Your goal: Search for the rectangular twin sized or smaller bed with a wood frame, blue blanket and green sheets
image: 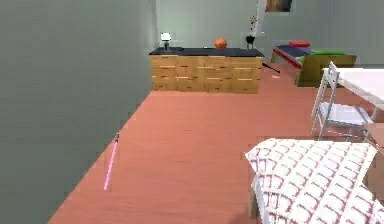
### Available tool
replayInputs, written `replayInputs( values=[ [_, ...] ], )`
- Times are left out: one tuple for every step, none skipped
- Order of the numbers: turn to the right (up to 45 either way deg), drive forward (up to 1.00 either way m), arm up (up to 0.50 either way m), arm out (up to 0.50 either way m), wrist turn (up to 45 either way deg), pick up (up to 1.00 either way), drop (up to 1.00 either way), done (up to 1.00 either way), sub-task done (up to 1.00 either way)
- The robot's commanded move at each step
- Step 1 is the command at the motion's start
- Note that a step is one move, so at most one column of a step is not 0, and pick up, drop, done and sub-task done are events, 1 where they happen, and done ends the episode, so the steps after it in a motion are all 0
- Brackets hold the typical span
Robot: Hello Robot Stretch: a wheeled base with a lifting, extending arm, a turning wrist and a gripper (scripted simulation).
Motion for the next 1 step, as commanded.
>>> replayInputs(
  values=[
    [0.0,1.0,0.0,0.0,0.0,0.0,0.0,0.0,0.0]
  ],
)
